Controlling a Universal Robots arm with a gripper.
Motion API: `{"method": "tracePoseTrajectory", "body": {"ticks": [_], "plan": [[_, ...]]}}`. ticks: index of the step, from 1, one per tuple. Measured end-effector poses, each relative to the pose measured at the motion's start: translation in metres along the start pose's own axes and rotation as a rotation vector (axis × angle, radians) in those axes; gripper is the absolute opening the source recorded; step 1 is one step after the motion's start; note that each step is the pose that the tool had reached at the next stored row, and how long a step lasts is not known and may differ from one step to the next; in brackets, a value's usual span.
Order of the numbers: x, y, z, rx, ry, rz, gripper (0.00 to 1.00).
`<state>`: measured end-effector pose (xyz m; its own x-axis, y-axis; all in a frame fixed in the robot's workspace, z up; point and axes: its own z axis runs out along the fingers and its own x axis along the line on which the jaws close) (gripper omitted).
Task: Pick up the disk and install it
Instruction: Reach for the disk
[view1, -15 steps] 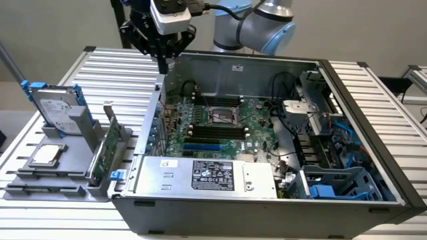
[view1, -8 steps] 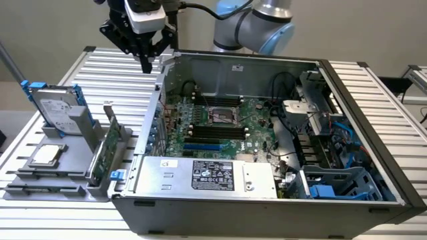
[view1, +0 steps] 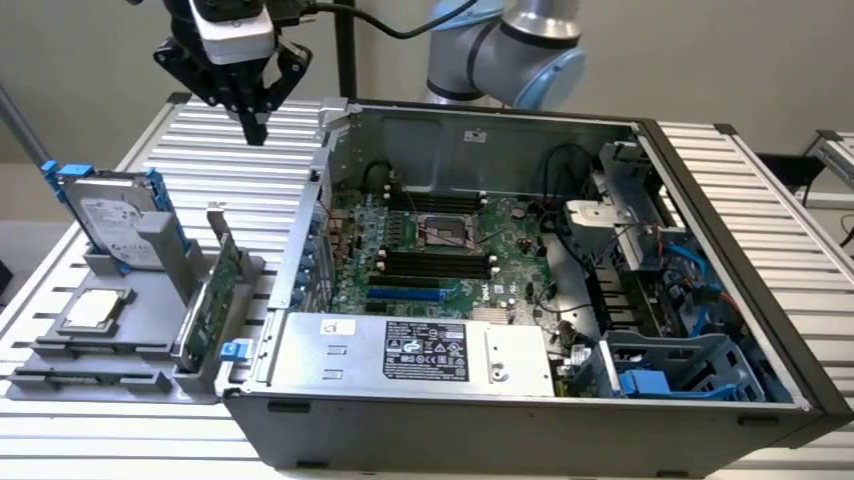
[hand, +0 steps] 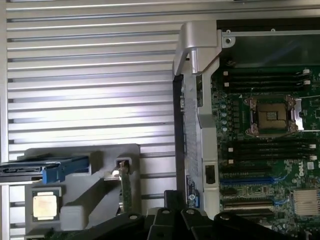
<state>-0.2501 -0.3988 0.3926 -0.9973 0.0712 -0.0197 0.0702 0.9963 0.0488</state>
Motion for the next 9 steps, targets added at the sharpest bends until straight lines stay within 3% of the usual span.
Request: {"method": "tracePoseTrajectory", "body": {"ticks": [9], "plan": [[0.041, -0.0029, -0.001, 0.0001, 0.0, 0.0, 0.11]]}}
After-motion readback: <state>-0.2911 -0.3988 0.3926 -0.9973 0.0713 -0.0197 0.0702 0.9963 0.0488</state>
